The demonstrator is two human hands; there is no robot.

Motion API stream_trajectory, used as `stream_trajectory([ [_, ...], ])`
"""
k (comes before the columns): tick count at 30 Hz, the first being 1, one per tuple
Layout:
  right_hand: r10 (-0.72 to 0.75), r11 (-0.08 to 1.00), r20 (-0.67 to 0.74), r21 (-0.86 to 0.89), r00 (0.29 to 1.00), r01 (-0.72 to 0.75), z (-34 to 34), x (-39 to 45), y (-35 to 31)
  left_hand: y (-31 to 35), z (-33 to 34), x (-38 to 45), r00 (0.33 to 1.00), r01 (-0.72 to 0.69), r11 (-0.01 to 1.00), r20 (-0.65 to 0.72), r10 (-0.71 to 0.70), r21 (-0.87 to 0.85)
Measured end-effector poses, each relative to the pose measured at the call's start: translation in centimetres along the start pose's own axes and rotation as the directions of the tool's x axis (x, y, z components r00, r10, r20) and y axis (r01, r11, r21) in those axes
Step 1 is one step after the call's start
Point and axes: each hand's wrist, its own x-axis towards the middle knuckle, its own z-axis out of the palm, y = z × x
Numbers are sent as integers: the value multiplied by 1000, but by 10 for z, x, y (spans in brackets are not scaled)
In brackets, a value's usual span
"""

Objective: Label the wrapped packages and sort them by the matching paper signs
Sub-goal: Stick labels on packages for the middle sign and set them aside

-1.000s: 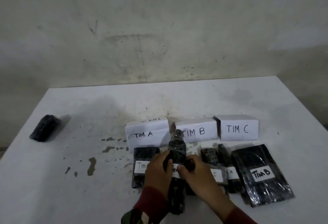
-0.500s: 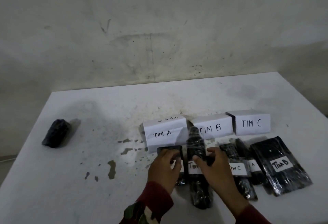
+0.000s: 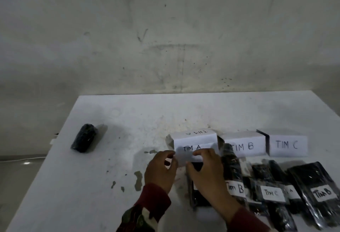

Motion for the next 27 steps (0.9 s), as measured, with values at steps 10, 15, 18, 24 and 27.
stream_trajectory([
  [10,-163,985,343,107,925,134,86,56,-67,-62,-76,66,937,190,982,-299,-180,4],
  [15,-134,990,438,86,889,107,121,84,-87,-90,-106,101,908,260,944,-385,-168,202],
  [18,-101,994,437,75,894,76,135,100,-91,-105,-124,123,885,341,881,-428,-183,328],
  [24,-102,995,448,39,888,95,150,118,-90,-134,-145,154,823,560,734,-359,-440,384],
  [27,-121,992,459,40,880,116,155,123,-92,-140,-145,156,828,555,718,-363,-427,420],
])
